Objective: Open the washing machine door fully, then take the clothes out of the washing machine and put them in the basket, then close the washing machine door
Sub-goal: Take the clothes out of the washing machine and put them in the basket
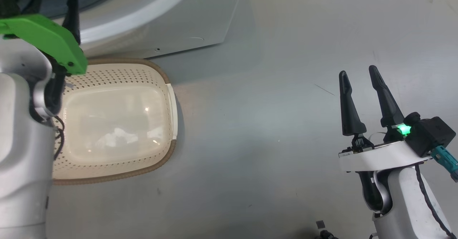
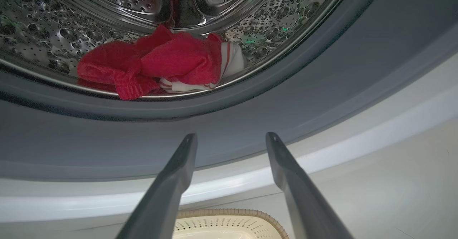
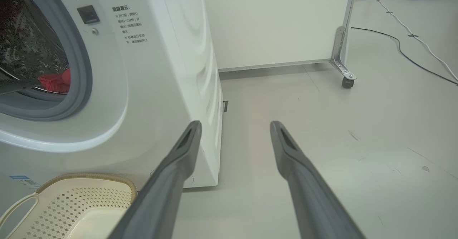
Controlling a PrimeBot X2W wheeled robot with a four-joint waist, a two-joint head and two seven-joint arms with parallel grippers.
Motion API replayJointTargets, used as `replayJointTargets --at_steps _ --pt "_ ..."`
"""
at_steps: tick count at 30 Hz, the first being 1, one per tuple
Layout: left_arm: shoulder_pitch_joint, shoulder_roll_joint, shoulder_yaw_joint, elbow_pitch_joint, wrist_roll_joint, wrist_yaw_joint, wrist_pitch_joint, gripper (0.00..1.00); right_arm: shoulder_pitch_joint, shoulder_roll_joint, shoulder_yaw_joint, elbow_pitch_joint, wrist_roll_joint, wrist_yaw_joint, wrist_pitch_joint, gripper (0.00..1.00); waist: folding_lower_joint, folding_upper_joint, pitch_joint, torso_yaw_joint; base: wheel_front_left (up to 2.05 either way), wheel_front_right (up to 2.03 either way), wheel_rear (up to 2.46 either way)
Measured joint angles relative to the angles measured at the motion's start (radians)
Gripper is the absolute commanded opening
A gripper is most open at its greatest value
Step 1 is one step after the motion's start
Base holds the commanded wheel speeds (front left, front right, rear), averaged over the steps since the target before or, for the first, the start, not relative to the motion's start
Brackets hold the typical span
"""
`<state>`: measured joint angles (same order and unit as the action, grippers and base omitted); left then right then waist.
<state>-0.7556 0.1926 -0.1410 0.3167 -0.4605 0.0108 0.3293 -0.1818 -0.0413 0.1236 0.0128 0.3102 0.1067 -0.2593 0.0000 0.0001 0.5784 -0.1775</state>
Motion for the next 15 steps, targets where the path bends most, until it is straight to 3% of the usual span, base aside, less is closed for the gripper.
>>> replayJointTargets --at_steps 15 --pt "-0.275 0.109 0.057 0.026 -0.004 -0.013 0.120 1.00 -0.062 0.000 0.052 0.015 0.058 0.006 0.000 1.00 0.0001 0.0000 0.110 -0.103 0.00 0.00 0.00"
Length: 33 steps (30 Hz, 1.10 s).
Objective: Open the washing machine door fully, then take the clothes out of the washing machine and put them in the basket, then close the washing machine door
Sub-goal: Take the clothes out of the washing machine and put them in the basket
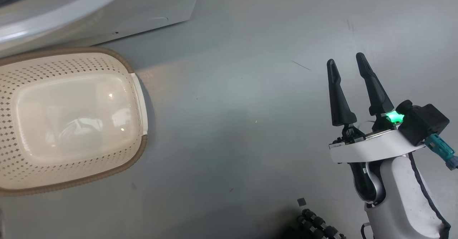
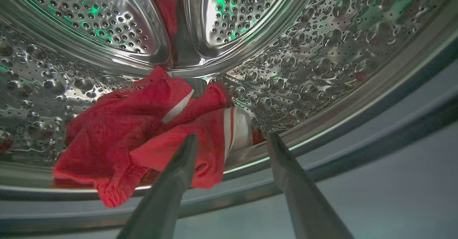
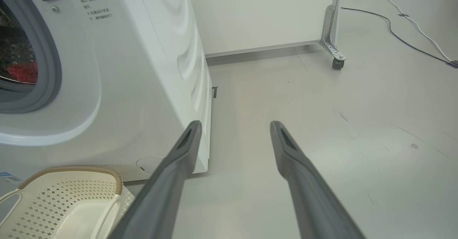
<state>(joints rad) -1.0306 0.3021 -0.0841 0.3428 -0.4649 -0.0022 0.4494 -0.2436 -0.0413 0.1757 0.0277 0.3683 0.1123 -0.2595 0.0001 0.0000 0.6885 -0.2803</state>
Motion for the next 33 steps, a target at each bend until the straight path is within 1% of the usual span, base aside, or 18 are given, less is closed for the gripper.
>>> replayJointTargets --at_steps 7,16,21,23,24,30,33 --pt "-0.072 0.034 0.024 0.037 0.000 0.000 0.024 1.00 -0.023 0.000 0.027 0.011 0.020 0.001 0.000 1.00 0.0000 0.0000 0.038 -0.038 0.00 0.00 0.00" --pt "-0.092 0.063 0.018 0.124 0.012 0.001 0.066 1.00 -0.037 0.001 0.040 0.023 0.032 0.001 0.000 1.00 0.0000 0.0000 0.065 -0.078 0.00 0.00 0.00" --pt "-0.103 0.076 0.014 0.155 0.037 0.022 0.082 1.00 -0.040 0.001 0.038 0.025 0.039 0.001 0.000 1.00 0.0000 0.0000 0.072 -0.084 0.00 0.00 0.00" --pt "-0.117 0.077 0.007 0.166 0.053 0.028 0.095 0.13 -0.043 0.001 0.037 0.025 0.043 0.001 0.000 1.00 0.0000 0.0000 0.077 -0.085 0.00 0.00 0.00" --pt "-0.121 0.077 0.006 0.169 0.055 0.028 0.095 0.00 -0.046 0.001 0.037 0.026 0.043 0.001 0.000 1.00 0.0000 0.0000 0.079 -0.085 0.00 0.00 0.00" --pt "-0.133 0.077 0.001 0.180 0.054 0.029 0.090 0.00 -0.063 0.001 0.037 0.028 0.040 0.001 0.000 1.00 0.0000 0.0000 0.084 -0.082 0.00 0.00 0.00" --pt "-0.135 0.074 -0.002 0.183 0.054 0.026 0.068 0.00 -0.068 0.001 0.032 0.031 0.031 0.001 0.000 1.00 0.0000 0.0000 0.085 -0.079 0.00 0.00 0.00"
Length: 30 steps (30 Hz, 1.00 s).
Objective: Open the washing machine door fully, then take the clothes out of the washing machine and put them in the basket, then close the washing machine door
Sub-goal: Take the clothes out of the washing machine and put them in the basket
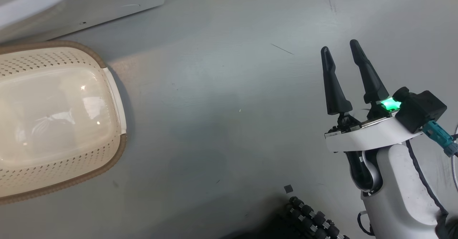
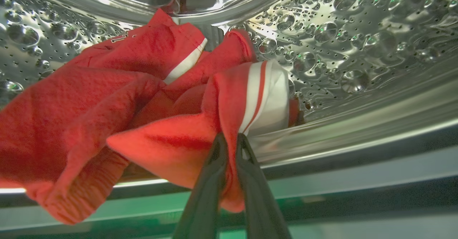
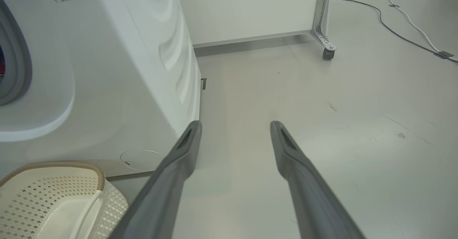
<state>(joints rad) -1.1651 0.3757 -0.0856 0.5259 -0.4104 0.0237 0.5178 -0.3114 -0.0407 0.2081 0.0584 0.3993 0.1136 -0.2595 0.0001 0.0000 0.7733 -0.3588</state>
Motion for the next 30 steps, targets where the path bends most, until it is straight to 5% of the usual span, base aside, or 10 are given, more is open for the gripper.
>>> replayJointTargets --at_steps 15,30 --pt "0.020 -0.064 -0.011 -0.024 -0.003 -0.035 -0.205 0.00 -0.009 -0.001 -0.019 0.017 -0.067 0.008 0.000 1.00 0.0000 0.0000 -0.023 0.060 0.00 0.00 0.00" --pt "0.210 -0.170 -0.035 -0.126 0.000 -0.055 -0.491 0.00 0.003 -0.002 -0.027 0.051 -0.121 0.008 0.000 1.00 -0.0001 0.0000 -0.100 0.138 0.00 0.00 0.00"
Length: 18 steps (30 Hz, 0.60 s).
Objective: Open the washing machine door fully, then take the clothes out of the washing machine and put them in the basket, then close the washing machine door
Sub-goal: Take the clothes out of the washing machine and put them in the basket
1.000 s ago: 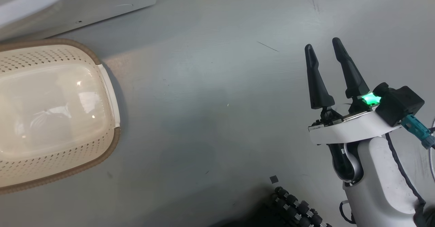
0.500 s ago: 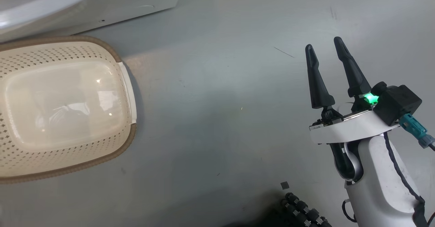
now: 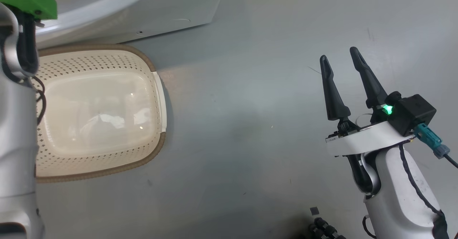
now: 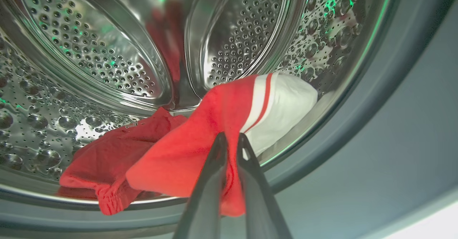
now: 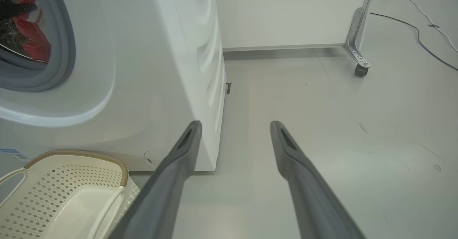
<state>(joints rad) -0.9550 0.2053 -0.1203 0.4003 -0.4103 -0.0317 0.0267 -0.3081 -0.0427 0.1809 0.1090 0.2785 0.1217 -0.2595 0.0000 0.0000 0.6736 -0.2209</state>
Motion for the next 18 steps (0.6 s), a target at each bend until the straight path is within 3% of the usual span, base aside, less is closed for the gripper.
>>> replayJointTargets --at_steps 18 --pt "0.278 -0.070 0.027 -0.115 0.001 0.028 -0.242 0.00 0.079 -0.015 -0.001 0.055 -0.035 0.000 0.000 1.00 0.0000 0.0000 -0.151 0.086 0.00 0.00 0.00"
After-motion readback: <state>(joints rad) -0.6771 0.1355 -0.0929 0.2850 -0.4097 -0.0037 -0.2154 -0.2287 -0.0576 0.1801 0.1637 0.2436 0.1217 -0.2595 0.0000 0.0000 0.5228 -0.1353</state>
